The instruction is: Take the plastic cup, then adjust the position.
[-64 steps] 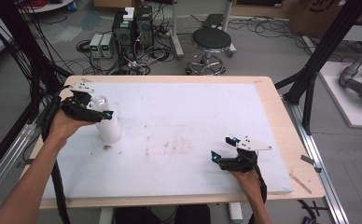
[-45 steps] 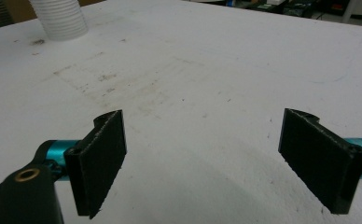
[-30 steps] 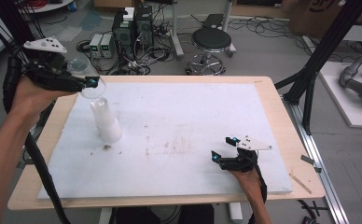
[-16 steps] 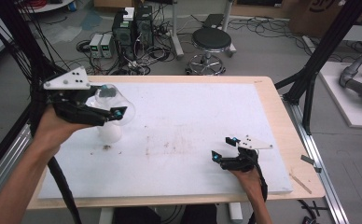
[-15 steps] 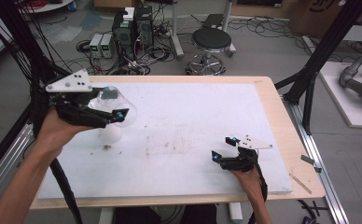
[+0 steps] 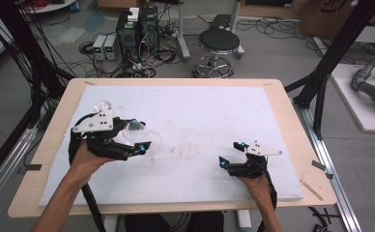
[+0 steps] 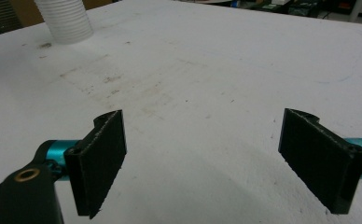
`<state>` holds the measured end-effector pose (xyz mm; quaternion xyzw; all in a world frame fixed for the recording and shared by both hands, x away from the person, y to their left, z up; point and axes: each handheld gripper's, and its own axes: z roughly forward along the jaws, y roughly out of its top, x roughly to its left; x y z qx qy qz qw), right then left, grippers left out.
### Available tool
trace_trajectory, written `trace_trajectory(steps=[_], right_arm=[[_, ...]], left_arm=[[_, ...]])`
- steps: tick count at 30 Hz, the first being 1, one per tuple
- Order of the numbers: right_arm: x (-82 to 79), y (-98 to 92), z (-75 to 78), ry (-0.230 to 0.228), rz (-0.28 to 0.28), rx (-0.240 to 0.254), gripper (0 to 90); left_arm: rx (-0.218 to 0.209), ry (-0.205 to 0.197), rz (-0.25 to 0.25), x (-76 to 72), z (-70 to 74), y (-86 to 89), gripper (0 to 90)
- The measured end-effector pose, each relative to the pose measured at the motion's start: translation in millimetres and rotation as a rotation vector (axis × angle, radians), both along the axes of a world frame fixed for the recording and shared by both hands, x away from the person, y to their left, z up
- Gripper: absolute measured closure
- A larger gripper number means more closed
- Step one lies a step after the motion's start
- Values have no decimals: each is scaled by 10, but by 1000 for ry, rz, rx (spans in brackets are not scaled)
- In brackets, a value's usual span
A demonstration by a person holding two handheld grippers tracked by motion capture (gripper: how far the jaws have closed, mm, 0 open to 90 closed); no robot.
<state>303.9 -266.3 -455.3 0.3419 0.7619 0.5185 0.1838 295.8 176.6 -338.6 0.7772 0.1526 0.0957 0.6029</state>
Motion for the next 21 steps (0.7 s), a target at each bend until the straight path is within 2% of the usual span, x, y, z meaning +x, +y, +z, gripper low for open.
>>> trace_trajectory(steps=[4,11,15,21], right_arm=[[0,-2,0,-1,0,1,151],[1,-4,-1,0,1,5,151],[-5,-1,0,0,2,0,151],[4,-15,1,6,8,14,151]], left_arm=[[-12,10,-15,20,-181,-33,343],[-29,3,-49,34,-326,-94,343],[-32,9,-49,59,-376,-113,344],[-36,12,-52,74,-378,-105,344]])
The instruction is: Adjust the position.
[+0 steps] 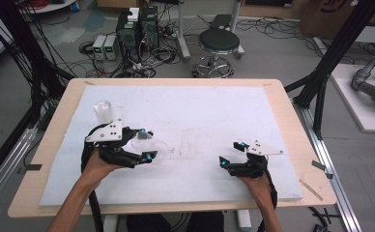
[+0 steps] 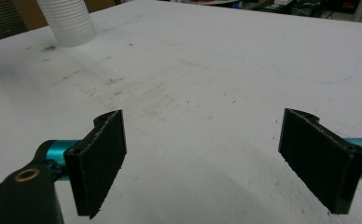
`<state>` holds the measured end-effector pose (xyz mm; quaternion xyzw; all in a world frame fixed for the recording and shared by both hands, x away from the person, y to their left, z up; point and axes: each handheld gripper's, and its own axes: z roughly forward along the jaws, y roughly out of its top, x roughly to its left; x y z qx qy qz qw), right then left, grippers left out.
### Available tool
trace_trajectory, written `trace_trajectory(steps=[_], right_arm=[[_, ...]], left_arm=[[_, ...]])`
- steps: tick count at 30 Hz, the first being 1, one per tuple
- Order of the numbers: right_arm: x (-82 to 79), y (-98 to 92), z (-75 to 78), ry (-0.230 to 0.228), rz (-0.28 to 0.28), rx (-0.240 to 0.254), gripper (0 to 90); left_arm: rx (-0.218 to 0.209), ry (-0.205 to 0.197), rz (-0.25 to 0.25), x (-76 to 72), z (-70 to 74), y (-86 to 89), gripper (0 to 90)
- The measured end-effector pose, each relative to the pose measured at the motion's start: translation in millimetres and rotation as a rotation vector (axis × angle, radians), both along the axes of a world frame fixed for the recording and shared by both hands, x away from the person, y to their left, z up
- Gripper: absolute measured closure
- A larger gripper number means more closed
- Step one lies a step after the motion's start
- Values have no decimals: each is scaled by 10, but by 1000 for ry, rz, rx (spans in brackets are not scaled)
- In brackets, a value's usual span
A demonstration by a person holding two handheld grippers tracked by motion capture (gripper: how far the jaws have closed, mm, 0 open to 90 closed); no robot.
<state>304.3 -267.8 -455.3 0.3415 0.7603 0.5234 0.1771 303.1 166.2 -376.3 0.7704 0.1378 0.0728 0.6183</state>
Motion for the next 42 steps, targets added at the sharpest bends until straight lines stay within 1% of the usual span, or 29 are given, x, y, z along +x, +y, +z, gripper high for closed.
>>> trace_trajectory(steps=[2,3,6,8,11,13,15,16,20,24,26,28,29,30,31,32,36,40,41,42], right_arm=[[3,2,1,4,13,-1,150],[9,2,0,-2,17,-5,151],[8,0,3,-3,35,-2,151],[12,-3,5,5,45,5,151],[-13,5,15,-15,48,0,153],[-27,22,34,-28,70,-11,158],[-30,47,79,-27,104,-5,158],[-31,63,109,-35,120,-3,158],[-42,132,265,-52,196,16,157],[-36,179,396,-62,248,32,157],[-27,203,451,-62,272,34,157],[-25,229,506,-59,308,35,157],[-27,244,535,-59,327,39,157],[-23,263,561,-73,344,40,157],[-29,284,587,-69,365,44,157],[-28,309,608,-74,386,52,157],[-23,424,656,-92,455,56,157],[-18,542,664,-84,508,62,157],[-6,567,664,-93,522,63,157],[-8,591,669,-84,538,70,157]], left_arm=[[-3,-2,0,2,0,2,344],[-4,-1,-2,3,0,1,344],[-1,1,-17,16,-6,-7,344],[-4,4,-32,23,-11,-12,344],[-20,2,-57,31,-15,-15,344],[-33,-1,-78,33,-15,-10,344],[-49,-9,-92,36,-12,-8,344],[-55,-11,-103,39,-13,-10,344],[-58,-10,-125,52,-21,-31,345],[-69,-8,-148,66,-28,-55,345],[-75,-10,-149,69,-29,-63,345],[-81,-14,-148,73,-29,-75,345],[-88,-13,-147,73,-29,-86,345],[-97,-14,-149,73,-28,-100,344],[-110,-14,-151,71,-27,-117,344],[-123,-12,-155,66,-26,-142,345],[-149,-17,-170,52,-16,-249,344],[-155,-21,-182,49,-11,-343,345],[-159,-19,-181,48,-13,-363,345],[-162,-21,-185,50,-15,-381,345]])
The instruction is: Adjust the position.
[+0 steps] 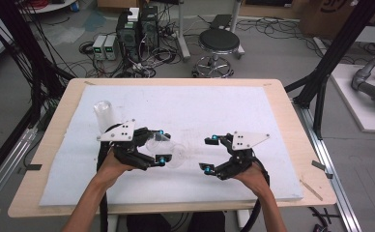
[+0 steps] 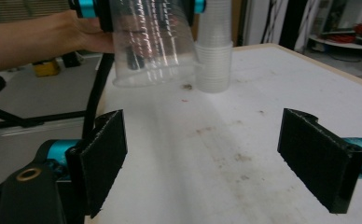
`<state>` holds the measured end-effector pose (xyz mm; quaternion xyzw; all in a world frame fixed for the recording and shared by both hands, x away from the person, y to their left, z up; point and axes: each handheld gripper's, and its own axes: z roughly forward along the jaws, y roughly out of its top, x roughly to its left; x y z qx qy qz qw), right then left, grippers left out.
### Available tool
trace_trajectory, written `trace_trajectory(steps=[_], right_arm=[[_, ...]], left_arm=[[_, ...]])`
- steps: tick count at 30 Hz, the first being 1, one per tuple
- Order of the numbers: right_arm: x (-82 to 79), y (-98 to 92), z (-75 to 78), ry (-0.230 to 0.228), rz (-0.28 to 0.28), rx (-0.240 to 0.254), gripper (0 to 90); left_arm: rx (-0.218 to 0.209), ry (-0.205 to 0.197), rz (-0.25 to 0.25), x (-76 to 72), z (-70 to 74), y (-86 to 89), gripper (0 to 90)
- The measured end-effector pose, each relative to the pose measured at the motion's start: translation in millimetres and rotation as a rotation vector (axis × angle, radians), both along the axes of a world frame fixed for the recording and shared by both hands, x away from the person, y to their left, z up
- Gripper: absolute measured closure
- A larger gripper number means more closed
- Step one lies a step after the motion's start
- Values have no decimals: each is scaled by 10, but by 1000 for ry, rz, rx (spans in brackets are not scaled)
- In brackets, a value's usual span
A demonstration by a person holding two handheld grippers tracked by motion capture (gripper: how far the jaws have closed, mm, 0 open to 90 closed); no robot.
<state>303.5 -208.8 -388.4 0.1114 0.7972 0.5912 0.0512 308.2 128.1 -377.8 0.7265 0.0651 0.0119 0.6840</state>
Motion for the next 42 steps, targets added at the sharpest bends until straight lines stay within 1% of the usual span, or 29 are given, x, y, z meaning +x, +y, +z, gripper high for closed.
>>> trace_trajectory(steps=[1,4,6,7,10,16,18,19,25,26,31,32,33,34,36,38,39,40,42], right_arm=[[6,21,6,-5,10,8,157],[14,78,32,-1,60,30,157],[26,120,53,0,84,42,157],[35,142,60,-7,88,48,157],[51,205,83,-13,110,45,157],[49,299,116,-17,152,37,157],[50,325,122,-23,157,33,157],[47,337,123,-19,160,29,157],[55,413,122,-26,175,11,157],[50,424,121,-20,176,7,158],[50,487,109,-36,186,-12,158],[50,496,108,-43,186,-16,169],[46,503,108,-47,187,-22,212],[39,509,109,-62,187,-28,267],[27,518,111,-91,171,-42,300],[29,522,113,-91,170,-45,314],[27,524,114,-90,168,-44,317],[26,524,114,-94,165,-49,321],[30,531,109,-97,169,-51,325]], left_arm=[[-2,1,-2,-1,-3,-17,345],[-10,0,-5,2,-10,-68,344],[-22,4,-7,0,-10,-106,345],[-24,1,-10,1,-10,-125,345],[-22,2,-15,-7,-13,-186,345],[-5,1,-26,-9,-27,-278,346],[-1,-1,-29,-13,-26,-298,346],[-3,-2,-29,-14,-26,-306,346],[-15,-4,-24,-14,-19,-325,346],[-15,-4,-26,-14,-19,-326,346],[-13,-10,-27,-17,-17,-335,346],[-15,-10,-27,-15,-17,-336,346],[-16,-10,-30,-13,-17,-335,347],[-20,-8,-34,-14,-18,-335,350],[-14,-14,-30,-18,-17,-334,352],[-12,-16,-27,-18,-15,-327,351],[-11,-16,-22,-18,-14,-326,340],[-8,-13,-14,-17,-12,-326,305],[-2,2,3,-23,-13,-331,186]])
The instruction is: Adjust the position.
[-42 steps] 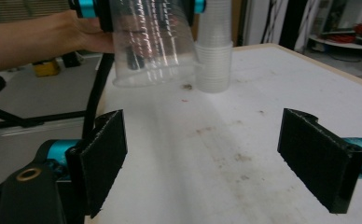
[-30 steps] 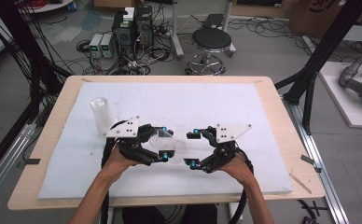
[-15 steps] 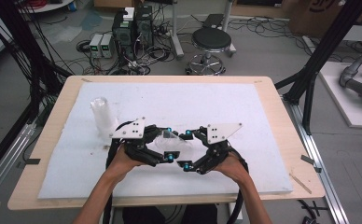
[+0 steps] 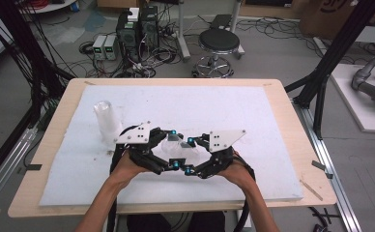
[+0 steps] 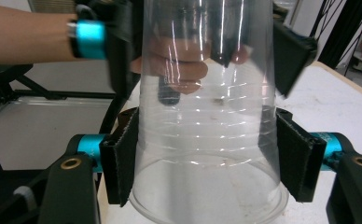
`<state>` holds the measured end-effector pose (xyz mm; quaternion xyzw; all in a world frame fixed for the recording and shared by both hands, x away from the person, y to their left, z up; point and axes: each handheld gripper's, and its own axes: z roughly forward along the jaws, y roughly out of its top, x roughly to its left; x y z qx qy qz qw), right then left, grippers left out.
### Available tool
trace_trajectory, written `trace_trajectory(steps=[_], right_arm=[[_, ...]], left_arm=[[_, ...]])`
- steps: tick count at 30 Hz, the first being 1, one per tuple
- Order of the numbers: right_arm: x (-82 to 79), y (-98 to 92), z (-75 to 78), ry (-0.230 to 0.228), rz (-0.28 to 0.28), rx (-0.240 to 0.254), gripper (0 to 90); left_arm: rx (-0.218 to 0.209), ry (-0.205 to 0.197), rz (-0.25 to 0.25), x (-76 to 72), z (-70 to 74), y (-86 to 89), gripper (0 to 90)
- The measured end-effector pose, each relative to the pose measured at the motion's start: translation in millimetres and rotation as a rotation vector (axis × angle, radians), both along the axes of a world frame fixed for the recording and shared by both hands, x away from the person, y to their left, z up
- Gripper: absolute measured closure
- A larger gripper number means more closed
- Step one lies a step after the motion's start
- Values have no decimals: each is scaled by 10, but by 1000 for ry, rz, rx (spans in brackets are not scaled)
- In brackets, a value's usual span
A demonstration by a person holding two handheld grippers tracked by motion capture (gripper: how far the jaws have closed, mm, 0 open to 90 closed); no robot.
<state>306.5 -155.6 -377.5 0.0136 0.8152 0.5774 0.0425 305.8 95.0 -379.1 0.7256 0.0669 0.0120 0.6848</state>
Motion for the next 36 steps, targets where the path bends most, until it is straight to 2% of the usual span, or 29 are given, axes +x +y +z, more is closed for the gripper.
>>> trace_trajectory(steps=[3,7,10,12,14,17,20,25,28,30,32,36], right_arm=[[-3,5,-2,4,0,-10,328],[5,6,-2,11,-4,-20,328],[4,1,4,18,-10,-32,329],[9,-3,14,19,-13,-43,330],[13,-3,35,20,-16,-72,331],[23,3,94,19,-15,-148,333],[44,17,173,29,-13,-241,334],[82,94,272,56,0,-442,335],[88,161,303,61,13,-577,336],[94,204,325,69,24,-650,337],[100,244,344,61,29,-704,337],[105,298,384,61,32,-759,338]], left_arm=[[10,12,9,-3,-2,10,88],[14,8,18,-20,8,47,74],[49,8,17,-34,11,82,74],[90,9,31,-47,19,116,74],[148,5,47,-54,48,164,74],[234,0,56,-47,117,246,74],[358,-4,57,-37,193,296,74],[621,-4,55,-12,300,277,74],[737,25,23,4,338,239,74],[814,19,12,10,356,210,79],[863,17,14,18,363,184,81],[884,21,11,35,370,156,81]])
